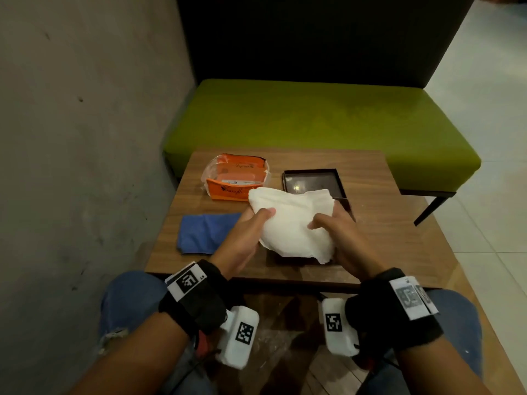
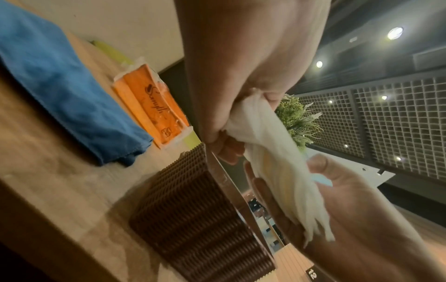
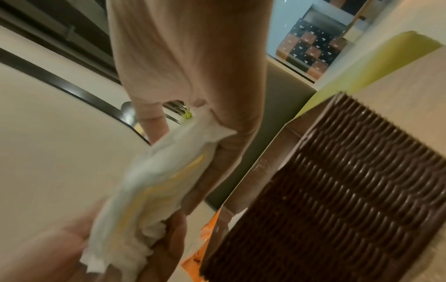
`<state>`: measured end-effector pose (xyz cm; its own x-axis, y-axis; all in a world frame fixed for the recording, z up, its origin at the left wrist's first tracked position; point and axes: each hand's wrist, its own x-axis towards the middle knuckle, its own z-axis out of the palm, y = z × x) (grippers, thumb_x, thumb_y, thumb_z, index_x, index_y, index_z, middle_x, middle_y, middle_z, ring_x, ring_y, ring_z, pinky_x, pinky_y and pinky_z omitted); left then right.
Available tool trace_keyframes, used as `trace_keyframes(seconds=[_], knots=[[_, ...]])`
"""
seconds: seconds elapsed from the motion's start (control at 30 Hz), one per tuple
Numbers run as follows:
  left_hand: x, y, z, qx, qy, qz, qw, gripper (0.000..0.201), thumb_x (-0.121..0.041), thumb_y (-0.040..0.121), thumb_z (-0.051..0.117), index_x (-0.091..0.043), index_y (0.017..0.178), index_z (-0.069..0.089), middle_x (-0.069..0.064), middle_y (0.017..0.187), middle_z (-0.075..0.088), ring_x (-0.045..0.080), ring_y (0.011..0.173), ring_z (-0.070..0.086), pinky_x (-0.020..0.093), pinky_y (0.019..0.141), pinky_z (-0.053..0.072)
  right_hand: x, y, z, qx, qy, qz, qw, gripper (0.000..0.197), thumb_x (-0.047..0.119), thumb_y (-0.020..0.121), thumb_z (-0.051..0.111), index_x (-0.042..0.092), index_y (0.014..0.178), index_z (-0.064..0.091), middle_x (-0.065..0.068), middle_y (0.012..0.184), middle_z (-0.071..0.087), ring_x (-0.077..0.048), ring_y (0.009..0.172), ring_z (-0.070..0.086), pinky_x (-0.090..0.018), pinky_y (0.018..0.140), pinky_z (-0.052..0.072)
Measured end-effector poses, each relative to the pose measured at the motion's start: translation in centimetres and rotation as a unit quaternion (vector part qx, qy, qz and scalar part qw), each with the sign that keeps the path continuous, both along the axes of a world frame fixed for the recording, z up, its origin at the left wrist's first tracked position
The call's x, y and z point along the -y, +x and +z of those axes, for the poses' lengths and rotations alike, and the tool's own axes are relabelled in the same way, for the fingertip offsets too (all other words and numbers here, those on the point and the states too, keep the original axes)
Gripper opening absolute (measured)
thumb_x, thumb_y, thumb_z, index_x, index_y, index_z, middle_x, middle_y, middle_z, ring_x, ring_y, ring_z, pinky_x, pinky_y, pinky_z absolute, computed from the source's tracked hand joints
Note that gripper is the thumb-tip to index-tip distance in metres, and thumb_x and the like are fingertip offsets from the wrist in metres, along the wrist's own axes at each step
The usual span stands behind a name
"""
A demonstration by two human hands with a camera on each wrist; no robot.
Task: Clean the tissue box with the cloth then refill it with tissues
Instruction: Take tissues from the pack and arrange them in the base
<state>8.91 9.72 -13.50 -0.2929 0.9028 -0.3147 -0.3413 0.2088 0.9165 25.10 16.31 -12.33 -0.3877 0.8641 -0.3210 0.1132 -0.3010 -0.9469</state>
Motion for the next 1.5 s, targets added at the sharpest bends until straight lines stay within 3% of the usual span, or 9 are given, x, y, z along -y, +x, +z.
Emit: trace_keyframes(seconds=[0.2, 0.37, 0.5, 0.63, 0.77, 0.87, 1.0, 1.2, 1.5], knots=[[-1.3, -0.4, 0.7, -0.156, 0.042, -0.039, 0.986, 0.03, -0.011, 0.09, 0.059, -0.019, 0.119, 0.055, -0.007, 0.111, 0.065, 0.004, 0.099, 0.063, 0.022, 0.083, 0.055, -2.7, 2.6, 0.0, 0.085, 0.079, -0.031, 0.993, 0.031, 0.005, 0.091, 0.055, 0.014, 0.12, 0.054, 0.001, 0.102, 0.062, -0.014, 0.088, 0.06, -0.032, 0.067, 0.051], [-3.5, 0.2, 0.2, -0.291, 0.049, -0.005, 0.955, 0.023, -0.026, 0.086, 0.066, -0.009, 0.102, 0.063, 0.013, 0.106, 0.07, 0.026, 0.096, 0.067, 0.048, 0.087, 0.053, -5.3, 4.3, -1.4, 0.197, 0.211, -0.074, 0.954, 0.024, 0.018, 0.089, 0.067, 0.006, 0.108, 0.058, 0.003, 0.078, 0.049, -0.018, 0.08, 0.05, -0.031, 0.07, 0.042], [-4.7, 0.7, -1.2, -0.431, 0.024, -0.029, 0.902, 0.024, -0.027, 0.09, 0.062, -0.006, 0.101, 0.068, 0.01, 0.095, 0.069, 0.025, 0.089, 0.06, 0.034, 0.077, 0.048, -6.3, 4.8, -2.9, 0.288, 0.25, -0.053, 0.923, 0.013, 0.019, 0.09, 0.064, 0.011, 0.087, 0.055, 0.004, 0.073, 0.05, -0.021, 0.078, 0.05, -0.032, 0.066, 0.039], [-5.0, 0.6, -2.2, -0.569, -0.066, -0.07, 0.817, 0.028, -0.035, 0.092, 0.056, -0.01, 0.08, 0.06, 0.008, 0.095, 0.05, 0.03, 0.105, 0.042, 0.035, 0.083, 0.033, -6.7, 4.9, -4.1, 0.411, 0.259, 0.002, 0.874, 0.022, 0.031, 0.089, 0.063, 0.011, 0.099, 0.065, -0.014, 0.111, 0.059, -0.033, 0.112, 0.047, -0.042, 0.092, 0.041], [-5.1, 0.5, -2.4, -0.655, -0.071, -0.11, 0.744, 0.033, -0.039, 0.089, 0.059, -0.014, 0.11, 0.062, 0.007, 0.12, 0.05, 0.026, 0.111, 0.04, 0.038, 0.092, 0.038, -6.0, 4.3, -3.5, 0.5, 0.338, 0.05, 0.796, 0.024, 0.029, 0.088, 0.065, 0.013, 0.105, 0.067, -0.014, 0.129, 0.046, -0.034, 0.124, 0.035, -0.045, 0.099, 0.033], [-5.2, 0.5, -2.0, -0.668, -0.029, -0.068, 0.74, 0.032, -0.035, 0.082, 0.067, -0.02, 0.108, 0.055, 0.003, 0.116, 0.049, 0.024, 0.108, 0.043, 0.037, 0.086, 0.041, -5.3, 4.1, -3.1, 0.498, 0.376, 0.044, 0.78, 0.041, 0.023, 0.083, 0.069, 0.017, 0.121, 0.055, -0.018, 0.133, 0.041, -0.036, 0.126, 0.034, -0.048, 0.096, 0.037], [-4.7, -0.2, -1.5, -0.674, 0.021, -0.083, 0.734, 0.019, -0.036, 0.081, 0.068, -0.022, 0.092, 0.062, -0.005, 0.098, 0.041, 0.016, 0.099, 0.038, 0.029, 0.079, 0.033, -5.5, 4.8, -2.8, 0.458, 0.385, 0.037, 0.801, 0.023, 0.022, 0.08, 0.073, 0.018, 0.102, 0.065, -0.016, 0.138, 0.04, -0.036, 0.133, 0.026, -0.05, 0.103, 0.033], [-4.7, -0.3, -1.3, -0.693, -0.011, -0.163, 0.702, 0.024, -0.043, 0.079, 0.068, -0.026, 0.096, 0.062, -0.008, 0.103, 0.033, 0.015, 0.106, 0.033, 0.029, 0.078, 0.024, -5.7, 4.5, -3.2, 0.493, 0.351, 0.093, 0.791, 0.013, 0.025, 0.083, 0.071, 0.019, 0.095, 0.07, -0.013, 0.149, 0.032, -0.034, 0.141, 0.016, -0.053, 0.107, 0.031], [-4.6, -0.1, -1.6, -0.712, -0.001, -0.196, 0.674, 0.012, -0.03, 0.088, 0.057, -0.022, 0.096, 0.062, -0.003, 0.11, 0.044, 0.017, 0.106, 0.038, 0.032, 0.084, 0.033, -5.5, 4.1, -3.3, 0.508, 0.347, 0.118, 0.779, 0.011, 0.014, 0.091, 0.058, 0.013, 0.099, 0.065, -0.016, 0.147, 0.029, -0.034, 0.142, 0.013, -0.049, 0.105, 0.029]])
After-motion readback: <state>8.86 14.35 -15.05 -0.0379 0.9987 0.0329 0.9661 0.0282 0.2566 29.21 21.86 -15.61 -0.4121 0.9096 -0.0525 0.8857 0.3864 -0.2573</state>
